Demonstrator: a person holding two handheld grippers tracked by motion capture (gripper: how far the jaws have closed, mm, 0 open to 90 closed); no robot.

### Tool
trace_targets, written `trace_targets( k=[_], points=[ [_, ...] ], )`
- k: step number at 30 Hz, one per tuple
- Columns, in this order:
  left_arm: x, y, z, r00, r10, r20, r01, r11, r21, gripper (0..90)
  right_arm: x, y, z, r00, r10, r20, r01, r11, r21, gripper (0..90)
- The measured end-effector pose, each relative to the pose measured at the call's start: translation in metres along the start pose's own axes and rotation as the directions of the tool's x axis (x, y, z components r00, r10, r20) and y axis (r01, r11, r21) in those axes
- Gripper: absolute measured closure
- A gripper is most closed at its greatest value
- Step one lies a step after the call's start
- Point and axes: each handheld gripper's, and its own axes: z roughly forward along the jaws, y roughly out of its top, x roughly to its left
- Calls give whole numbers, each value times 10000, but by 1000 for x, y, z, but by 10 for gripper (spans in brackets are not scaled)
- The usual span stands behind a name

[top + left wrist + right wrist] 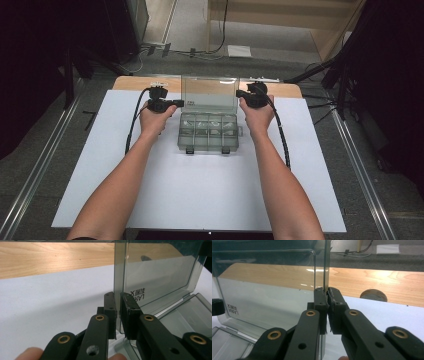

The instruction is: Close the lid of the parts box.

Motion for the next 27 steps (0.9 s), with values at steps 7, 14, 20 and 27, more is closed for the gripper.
trace_targets(
  k=[7,14,20,27],
  points=[
    [12,-1,-15,9965,-426,716,456,9981,-403,734,5,-2,-1,9997,13,253,-9,9999,-165,880],
    [18,4,-16,9965,-786,275,802,9947,-637,900,6,-4,-3,9996,-65,276,73,9996,-281,880],
    [19,14,-1,9960,-891,-119,887,9957,-274,900,5,-5,-6,9997,-169,154,174,9992,-356,877],
    [18,26,12,9919,-1086,657,1098,9938,-145,900,5,-6,-8,9994,-346,56,348,9984,-446,875]
  ],
)
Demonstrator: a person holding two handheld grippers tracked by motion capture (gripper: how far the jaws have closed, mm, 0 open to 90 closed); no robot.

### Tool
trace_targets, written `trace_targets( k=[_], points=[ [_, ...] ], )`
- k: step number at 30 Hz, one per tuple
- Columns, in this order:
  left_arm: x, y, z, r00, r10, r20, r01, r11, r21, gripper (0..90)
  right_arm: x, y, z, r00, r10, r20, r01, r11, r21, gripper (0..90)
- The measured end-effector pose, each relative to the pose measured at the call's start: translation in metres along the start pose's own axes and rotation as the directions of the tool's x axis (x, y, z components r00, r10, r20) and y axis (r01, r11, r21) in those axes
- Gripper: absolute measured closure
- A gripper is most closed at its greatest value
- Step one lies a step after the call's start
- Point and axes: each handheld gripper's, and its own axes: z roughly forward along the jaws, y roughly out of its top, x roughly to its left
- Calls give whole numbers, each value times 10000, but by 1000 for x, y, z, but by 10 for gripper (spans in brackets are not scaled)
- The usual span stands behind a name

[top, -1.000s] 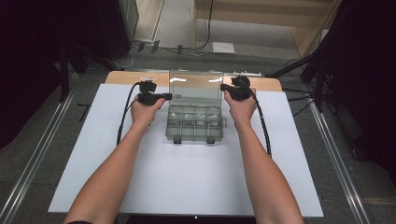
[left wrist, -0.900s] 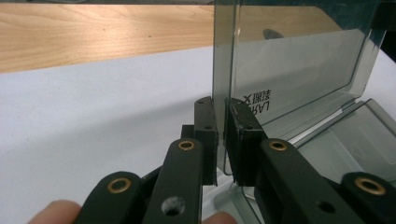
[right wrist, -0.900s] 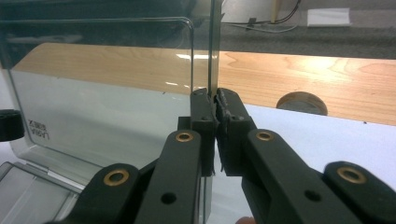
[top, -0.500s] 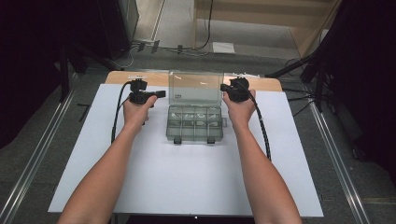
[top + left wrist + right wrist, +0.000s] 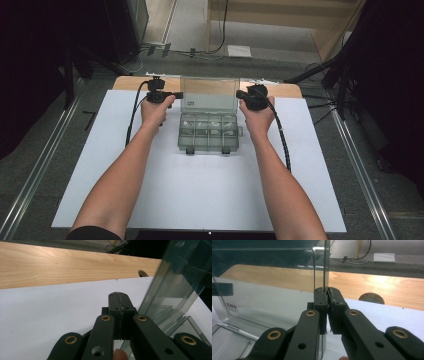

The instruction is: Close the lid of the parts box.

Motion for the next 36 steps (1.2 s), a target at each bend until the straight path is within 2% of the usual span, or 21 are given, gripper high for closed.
trace_targets(
  k=[4,6,8,10,13,16,19,21,28,36],
  points=[
    [3,5,1,9978,-402,533,418,9987,-288,900,0,-1,-3,9999,-130,-61,130,9999,-55,872],
    [3,6,3,9959,-378,816,401,9988,-271,900,1,-1,-4,9998,-196,-91,196,9998,-47,872],
    [2,8,4,9952,-307,926,330,9992,-243,900,0,-1,-6,9995,-283,-155,283,9996,-49,869],
    [2,8,4,9928,-412,1128,449,9985,-303,900,0,-2,-7,9993,-300,-240,298,9995,-77,867],
    [1,8,3,9930,-339,1136,377,9988,-319,900,0,-3,-9,9989,-406,-244,403,9991,-118,857],
    [0,8,3,9907,-325,1321,380,9985,-397,900,1,-3,-11,9982,-478,-363,472,9988,-154,815],
    [0,9,2,9883,-387,1475,450,9982,-396,900,3,-4,-13,9963,-760,-393,755,9971,-135,801],
    [-1,10,1,9892,-420,1402,471,9983,-330,900,3,-6,-15,9959,-784,-449,780,9969,-111,795],
    [-2,10,-1,9886,-270,1481,321,9990,-319,900,-2,-16,-20,9959,-663,-621,656,9978,-129,733],
    [-4,10,-2,9889,-216,1467,270,9990,-352,900,-6,-26,-34,9937,-493,-1002,458,9983,-371,777]
  ],
)
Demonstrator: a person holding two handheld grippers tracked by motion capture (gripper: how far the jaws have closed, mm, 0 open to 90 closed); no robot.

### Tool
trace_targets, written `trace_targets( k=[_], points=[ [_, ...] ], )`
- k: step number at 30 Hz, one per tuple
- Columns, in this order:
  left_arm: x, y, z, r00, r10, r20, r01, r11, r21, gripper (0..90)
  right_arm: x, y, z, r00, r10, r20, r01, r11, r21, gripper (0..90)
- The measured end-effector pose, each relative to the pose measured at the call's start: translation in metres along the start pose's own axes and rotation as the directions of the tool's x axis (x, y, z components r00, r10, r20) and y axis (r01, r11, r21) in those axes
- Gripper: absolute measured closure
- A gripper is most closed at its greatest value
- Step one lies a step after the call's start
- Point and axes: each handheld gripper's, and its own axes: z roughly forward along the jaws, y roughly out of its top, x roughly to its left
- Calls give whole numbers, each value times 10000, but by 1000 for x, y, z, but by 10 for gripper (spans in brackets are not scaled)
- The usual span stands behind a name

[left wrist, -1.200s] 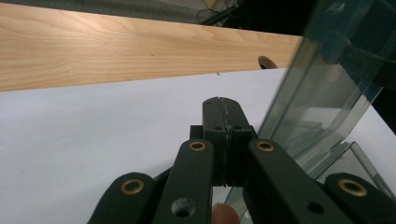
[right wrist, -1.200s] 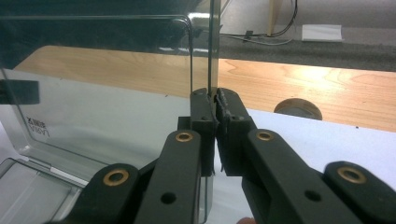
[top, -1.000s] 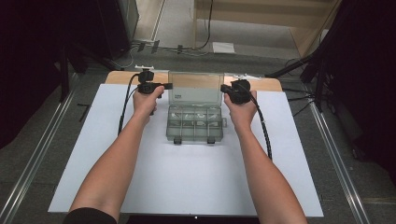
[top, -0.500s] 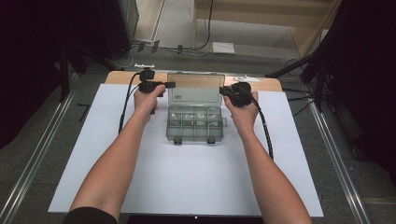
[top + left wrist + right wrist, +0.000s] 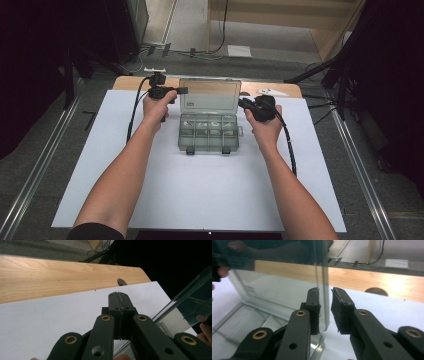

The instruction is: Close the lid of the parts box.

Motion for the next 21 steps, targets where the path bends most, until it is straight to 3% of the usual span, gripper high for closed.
trace_targets(
  k=[6,11,21],
  points=[
    [-3,0,-2,9998,171,27,-172,9998,56,900,8,-9,3,9991,-394,-166,402,9981,474,900],
    [-6,-1,-4,9992,365,176,-366,9993,62,900,6,-10,8,9998,-71,-175,82,9979,636,900],
    [-12,-6,-11,9976,605,349,-604,9982,-36,900,9,-12,8,9996,-119,-242,135,9977,668,900]
  ],
)
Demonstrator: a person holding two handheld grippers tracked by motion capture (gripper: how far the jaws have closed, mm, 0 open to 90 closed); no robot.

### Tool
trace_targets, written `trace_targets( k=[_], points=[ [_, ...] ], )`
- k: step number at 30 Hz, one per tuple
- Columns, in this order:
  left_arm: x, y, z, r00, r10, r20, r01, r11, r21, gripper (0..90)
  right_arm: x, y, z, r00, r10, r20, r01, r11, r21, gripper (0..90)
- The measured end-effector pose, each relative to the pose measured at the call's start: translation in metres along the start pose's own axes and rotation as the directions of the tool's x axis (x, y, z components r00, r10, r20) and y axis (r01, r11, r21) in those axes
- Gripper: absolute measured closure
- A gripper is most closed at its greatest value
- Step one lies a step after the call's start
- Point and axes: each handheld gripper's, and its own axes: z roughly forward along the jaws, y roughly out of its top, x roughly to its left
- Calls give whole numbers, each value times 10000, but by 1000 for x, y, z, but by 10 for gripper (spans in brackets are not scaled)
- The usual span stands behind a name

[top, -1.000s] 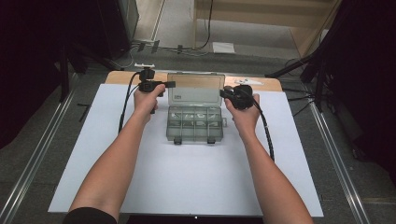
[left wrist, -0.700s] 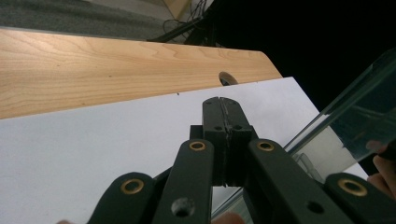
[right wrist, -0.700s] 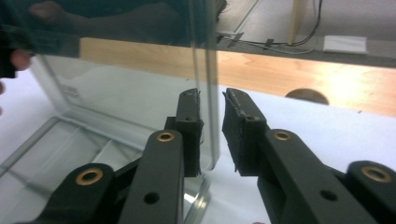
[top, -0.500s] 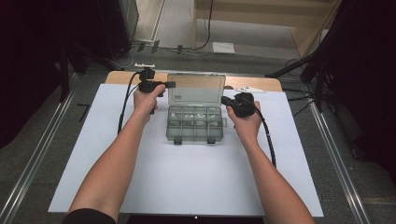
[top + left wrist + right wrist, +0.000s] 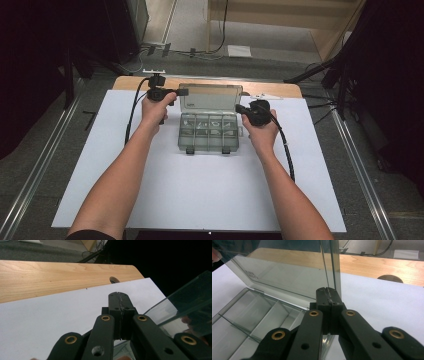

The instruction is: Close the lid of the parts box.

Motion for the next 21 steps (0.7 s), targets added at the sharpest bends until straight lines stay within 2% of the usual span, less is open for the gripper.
trace_targets(
  k=[11,21],
  points=[
    [-7,-7,-7,9994,346,-42,-346,9994,33,900,1,-6,-5,10000,-18,-74,17,9999,-164,900],
    [-13,-14,-12,9987,505,-43,-505,9986,-142,900,1,-11,-10,9999,-67,-97,65,9998,-170,900]
  ],
)
